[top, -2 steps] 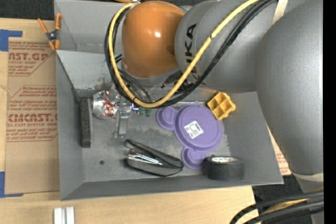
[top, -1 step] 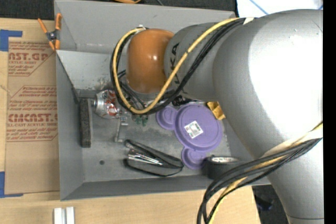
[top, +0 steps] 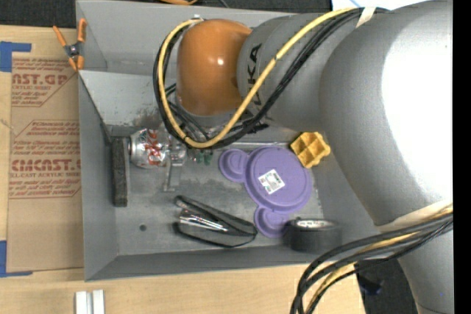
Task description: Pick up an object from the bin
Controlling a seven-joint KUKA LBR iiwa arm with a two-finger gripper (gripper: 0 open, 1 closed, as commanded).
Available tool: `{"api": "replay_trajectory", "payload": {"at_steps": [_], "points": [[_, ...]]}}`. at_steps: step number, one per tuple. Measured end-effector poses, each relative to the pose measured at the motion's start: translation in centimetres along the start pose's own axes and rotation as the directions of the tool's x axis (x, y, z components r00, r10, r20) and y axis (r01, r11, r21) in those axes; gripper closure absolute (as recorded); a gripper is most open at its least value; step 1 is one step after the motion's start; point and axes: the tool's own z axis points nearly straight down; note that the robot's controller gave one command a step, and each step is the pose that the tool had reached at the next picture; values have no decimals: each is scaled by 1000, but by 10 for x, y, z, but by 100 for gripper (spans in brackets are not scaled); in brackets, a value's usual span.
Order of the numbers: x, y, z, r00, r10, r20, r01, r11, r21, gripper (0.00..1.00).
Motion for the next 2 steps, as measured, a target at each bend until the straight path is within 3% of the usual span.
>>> {"api": "replay_trajectory", "payload": {"at_steps": [1, 2], "points": [[1, 33, 26, 978, 210, 4, -210, 978, 1, 0], [-6, 18, 51, 994, 104, 24, -104, 995, -6, 0]]}}
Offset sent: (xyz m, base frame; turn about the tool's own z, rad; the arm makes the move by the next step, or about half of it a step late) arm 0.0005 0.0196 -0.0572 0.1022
